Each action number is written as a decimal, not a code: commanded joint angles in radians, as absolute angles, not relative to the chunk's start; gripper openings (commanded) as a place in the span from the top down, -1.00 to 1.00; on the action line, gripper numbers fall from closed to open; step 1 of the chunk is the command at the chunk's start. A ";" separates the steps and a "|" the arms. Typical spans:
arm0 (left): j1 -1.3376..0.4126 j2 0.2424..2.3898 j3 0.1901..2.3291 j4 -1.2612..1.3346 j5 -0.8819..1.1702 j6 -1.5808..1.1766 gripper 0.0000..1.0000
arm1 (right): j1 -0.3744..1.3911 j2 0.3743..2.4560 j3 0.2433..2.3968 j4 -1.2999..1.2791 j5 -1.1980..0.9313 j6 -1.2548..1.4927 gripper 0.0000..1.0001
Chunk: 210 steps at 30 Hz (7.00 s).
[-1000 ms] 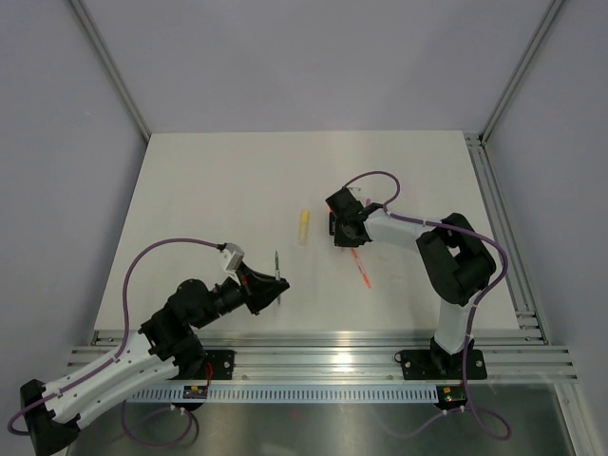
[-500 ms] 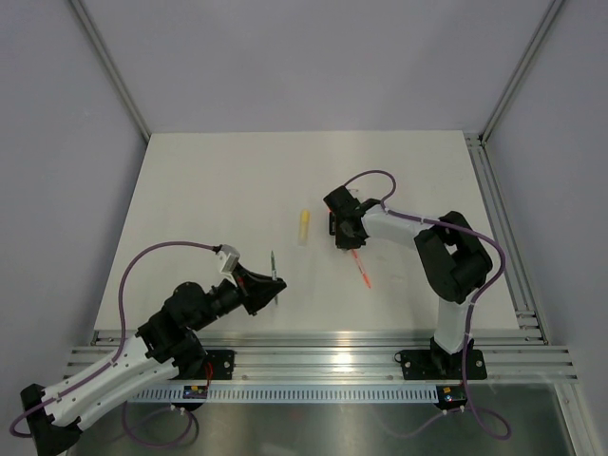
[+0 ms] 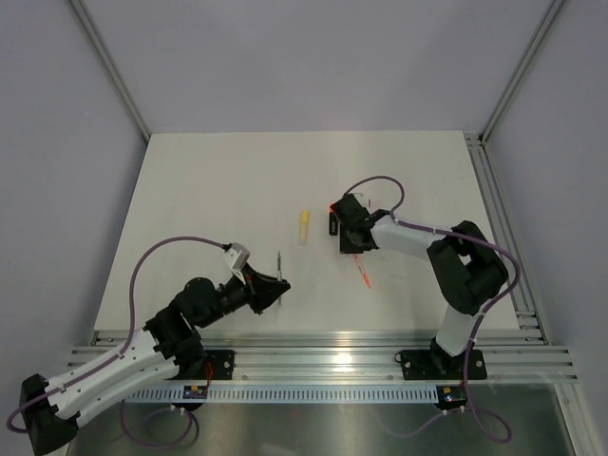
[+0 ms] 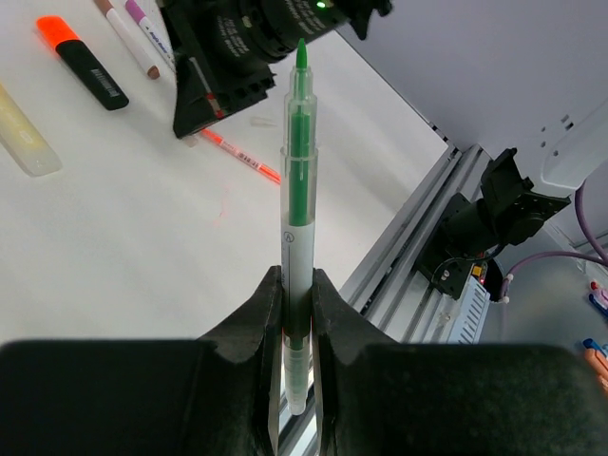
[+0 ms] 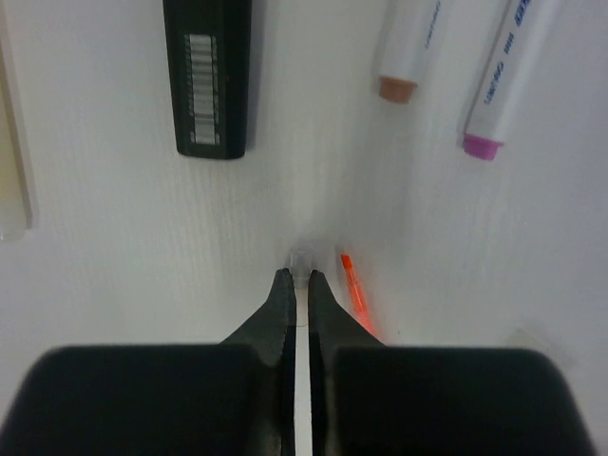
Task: Insert the pens into the pen caps
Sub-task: Insert the pen cap onto the pen, then place the pen at the center of the board.
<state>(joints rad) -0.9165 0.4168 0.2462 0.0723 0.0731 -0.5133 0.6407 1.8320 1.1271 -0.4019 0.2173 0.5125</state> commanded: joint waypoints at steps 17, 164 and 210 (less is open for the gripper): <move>-0.920 0.807 0.437 0.348 0.086 -0.520 1.00 | 0.808 1.026 0.707 0.302 0.094 0.621 1.00; -0.893 0.902 0.583 0.419 0.164 -0.571 1.00 | 1.230 1.012 0.373 0.187 0.061 0.796 1.00; -0.767 0.485 0.302 0.042 0.181 -0.575 -0.98 | 0.689 1.735 1.130 -0.090 0.104 0.511 1.00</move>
